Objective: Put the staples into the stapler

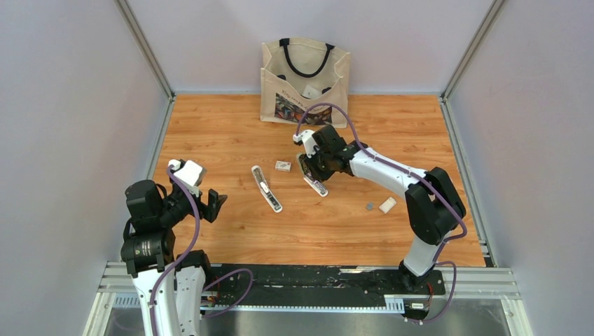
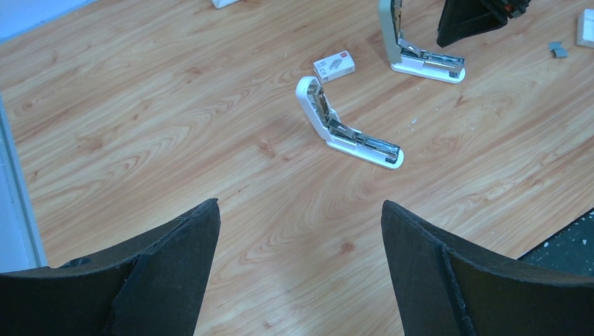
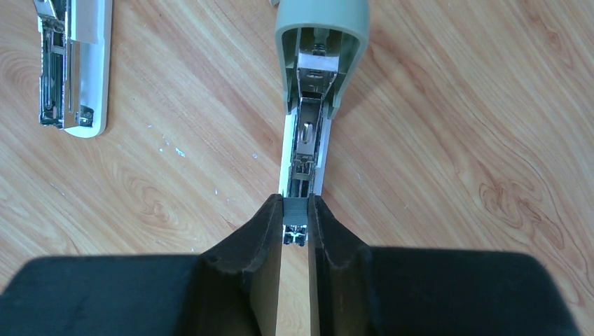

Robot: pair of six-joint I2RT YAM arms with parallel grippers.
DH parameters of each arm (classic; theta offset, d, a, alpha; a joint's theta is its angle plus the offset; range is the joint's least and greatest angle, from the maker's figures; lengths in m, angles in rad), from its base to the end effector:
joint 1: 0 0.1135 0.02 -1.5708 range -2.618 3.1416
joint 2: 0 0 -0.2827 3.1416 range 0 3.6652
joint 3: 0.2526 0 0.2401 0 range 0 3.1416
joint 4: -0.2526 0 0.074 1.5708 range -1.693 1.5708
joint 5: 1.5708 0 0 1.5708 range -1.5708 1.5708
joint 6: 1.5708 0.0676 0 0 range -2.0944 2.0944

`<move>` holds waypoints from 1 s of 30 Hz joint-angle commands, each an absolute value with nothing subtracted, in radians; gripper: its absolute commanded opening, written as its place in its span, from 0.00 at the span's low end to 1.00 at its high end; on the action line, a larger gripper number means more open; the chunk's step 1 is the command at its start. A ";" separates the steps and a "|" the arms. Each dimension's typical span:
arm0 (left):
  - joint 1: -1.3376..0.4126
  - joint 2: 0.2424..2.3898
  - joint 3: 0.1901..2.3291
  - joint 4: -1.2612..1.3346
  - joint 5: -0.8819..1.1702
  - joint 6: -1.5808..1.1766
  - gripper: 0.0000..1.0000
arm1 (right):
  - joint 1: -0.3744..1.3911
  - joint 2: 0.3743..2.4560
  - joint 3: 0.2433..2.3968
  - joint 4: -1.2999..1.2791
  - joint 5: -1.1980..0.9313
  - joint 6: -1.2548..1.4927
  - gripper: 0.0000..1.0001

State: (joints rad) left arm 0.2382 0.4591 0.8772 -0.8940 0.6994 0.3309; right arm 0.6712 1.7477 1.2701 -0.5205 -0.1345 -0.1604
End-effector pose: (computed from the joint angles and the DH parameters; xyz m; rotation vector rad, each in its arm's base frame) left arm 0.0748 -0.0266 0.3304 0.5093 1.8760 -0.3395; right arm 0.2921 0.2436 0.2197 -1.0962 2.3552 0.3625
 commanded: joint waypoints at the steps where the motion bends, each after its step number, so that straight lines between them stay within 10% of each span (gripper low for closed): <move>1: 0.252 0.460 0.874 -0.868 0.719 0.314 0.93 | 0.675 1.758 1.252 -0.457 -0.104 -0.136 0.19; 30: 0.253 0.457 0.864 -0.864 0.719 0.321 0.93 | 0.673 1.776 1.206 -0.439 -0.084 -0.130 0.17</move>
